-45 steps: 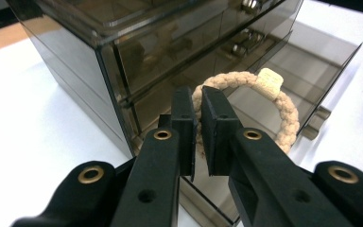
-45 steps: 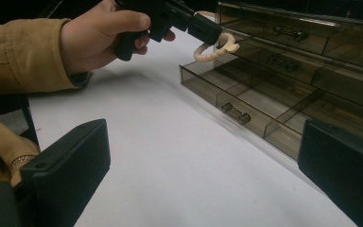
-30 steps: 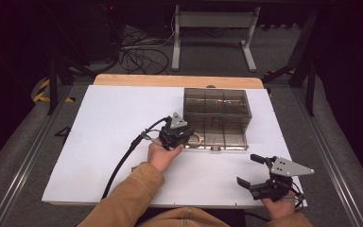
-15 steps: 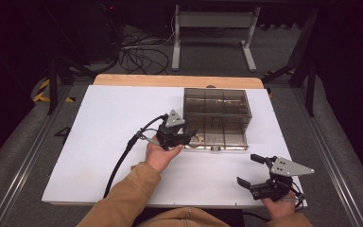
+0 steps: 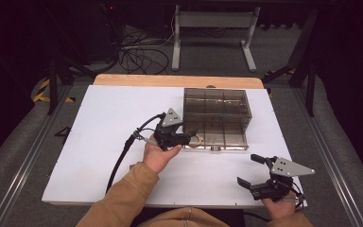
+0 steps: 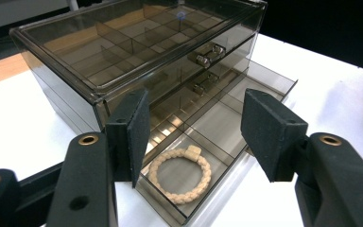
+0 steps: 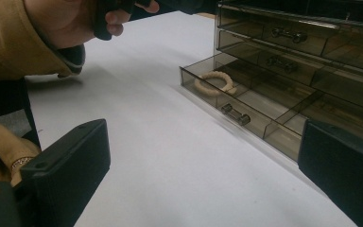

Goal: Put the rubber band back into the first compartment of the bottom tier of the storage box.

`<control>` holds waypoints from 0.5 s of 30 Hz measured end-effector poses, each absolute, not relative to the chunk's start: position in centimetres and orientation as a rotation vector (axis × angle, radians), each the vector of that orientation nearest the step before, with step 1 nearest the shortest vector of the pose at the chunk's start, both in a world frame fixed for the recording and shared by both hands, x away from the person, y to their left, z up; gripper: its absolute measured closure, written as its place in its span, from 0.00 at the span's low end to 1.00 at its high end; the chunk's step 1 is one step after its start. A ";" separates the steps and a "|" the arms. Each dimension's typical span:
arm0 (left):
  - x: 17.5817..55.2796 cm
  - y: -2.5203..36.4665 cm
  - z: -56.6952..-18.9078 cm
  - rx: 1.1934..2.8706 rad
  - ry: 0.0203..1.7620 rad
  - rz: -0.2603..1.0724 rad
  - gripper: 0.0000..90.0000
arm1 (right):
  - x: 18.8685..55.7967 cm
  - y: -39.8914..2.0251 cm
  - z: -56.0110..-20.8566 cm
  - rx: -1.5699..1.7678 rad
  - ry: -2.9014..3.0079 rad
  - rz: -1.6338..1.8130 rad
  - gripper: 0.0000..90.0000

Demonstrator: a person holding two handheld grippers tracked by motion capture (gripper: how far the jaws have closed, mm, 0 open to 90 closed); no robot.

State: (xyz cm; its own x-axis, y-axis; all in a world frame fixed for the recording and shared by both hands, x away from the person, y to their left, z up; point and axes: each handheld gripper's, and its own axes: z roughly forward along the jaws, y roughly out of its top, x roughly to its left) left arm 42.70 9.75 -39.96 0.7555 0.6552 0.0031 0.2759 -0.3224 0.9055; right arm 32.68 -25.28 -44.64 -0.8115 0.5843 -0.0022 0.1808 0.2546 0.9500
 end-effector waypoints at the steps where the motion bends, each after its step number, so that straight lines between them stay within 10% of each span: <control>1: 42.6 9.8 -39.9 1.910 0.708 0.458 0.48 | 32.7 -25.3 -44.6 0.700 2.178 1.571 0.04; 15: 41.7 10.3 -38.9 1.903 0.678 0.461 0.43 | 32.7 -25.3 -44.6 0.699 2.177 1.577 0.04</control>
